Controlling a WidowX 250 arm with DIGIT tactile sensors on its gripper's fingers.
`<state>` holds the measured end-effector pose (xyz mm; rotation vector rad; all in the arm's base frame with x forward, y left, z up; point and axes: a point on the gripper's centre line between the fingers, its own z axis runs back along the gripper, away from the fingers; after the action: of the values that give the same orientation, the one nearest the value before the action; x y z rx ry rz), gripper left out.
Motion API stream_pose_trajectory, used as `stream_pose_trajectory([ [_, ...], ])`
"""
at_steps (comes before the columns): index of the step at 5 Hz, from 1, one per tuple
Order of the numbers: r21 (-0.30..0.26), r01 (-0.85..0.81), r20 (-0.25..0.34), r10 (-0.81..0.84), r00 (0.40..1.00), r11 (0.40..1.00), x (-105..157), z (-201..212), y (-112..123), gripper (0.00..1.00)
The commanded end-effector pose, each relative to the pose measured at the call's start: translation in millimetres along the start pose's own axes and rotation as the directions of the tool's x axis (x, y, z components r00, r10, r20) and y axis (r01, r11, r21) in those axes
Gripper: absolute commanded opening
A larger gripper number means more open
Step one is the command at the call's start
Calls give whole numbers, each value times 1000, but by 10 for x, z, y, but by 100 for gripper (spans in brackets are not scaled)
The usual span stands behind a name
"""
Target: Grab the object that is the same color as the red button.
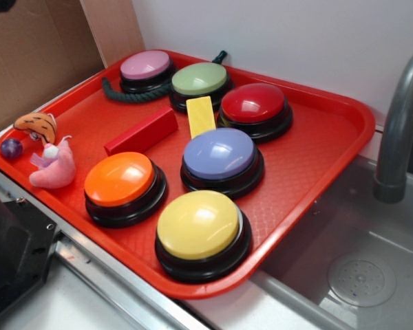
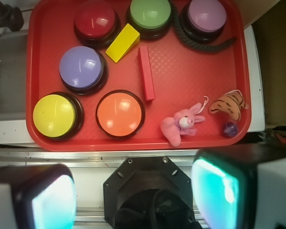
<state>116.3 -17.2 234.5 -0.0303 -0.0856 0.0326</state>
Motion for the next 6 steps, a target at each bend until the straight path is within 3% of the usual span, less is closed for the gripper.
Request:
stream_pose_trajectory([
  [1, 0, 0, 0, 0, 1000, 1000, 0, 0, 0, 100],
  [2, -22, -10, 9, 11, 1000, 1000, 248, -251, 24, 100],
  [3, -1, -60, 8, 60, 998, 998, 561, -692, 70, 100],
  [6, 56, -155, 3, 155, 988, 986, 973, -1650, 201, 100],
])
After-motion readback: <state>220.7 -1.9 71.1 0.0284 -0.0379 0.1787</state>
